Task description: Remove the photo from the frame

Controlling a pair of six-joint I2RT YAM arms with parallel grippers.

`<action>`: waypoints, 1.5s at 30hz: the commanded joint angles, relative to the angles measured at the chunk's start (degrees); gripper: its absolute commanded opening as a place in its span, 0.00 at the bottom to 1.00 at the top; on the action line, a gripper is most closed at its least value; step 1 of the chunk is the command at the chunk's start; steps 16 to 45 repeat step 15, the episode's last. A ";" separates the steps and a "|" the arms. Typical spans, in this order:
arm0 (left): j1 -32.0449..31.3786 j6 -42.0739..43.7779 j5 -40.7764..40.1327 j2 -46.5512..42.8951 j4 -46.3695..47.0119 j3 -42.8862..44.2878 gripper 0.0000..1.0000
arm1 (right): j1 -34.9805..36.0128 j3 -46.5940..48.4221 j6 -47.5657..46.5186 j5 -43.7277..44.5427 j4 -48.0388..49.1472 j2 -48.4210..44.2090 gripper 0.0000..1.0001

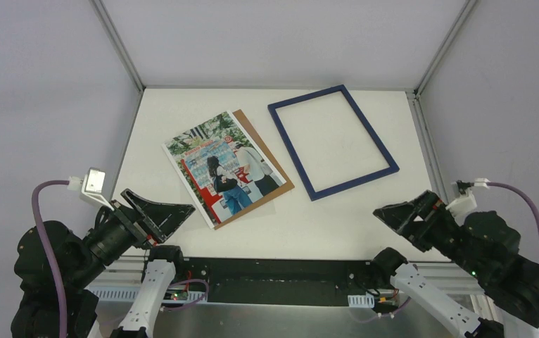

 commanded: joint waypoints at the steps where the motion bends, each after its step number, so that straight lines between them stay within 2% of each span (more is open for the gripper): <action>1: -0.29 -2.63 -2.10 -1.03 1.32 0.68 0.91 | -0.14 4.63 3.53 2.05 -8.19 -1.74 0.99; 9: -0.34 -4.27 -3.27 -2.06 4.03 0.22 0.92 | -0.19 9.13 5.98 4.44 -7.16 -5.53 0.99; 15: -0.35 -4.10 -3.53 -1.54 4.37 -0.42 0.92 | -0.22 4.61 6.68 4.28 -3.77 -7.93 0.99; 45: -0.35 -4.10 -3.53 -1.54 4.37 -0.42 0.92 | -0.22 4.61 6.68 4.28 -3.77 -7.93 0.99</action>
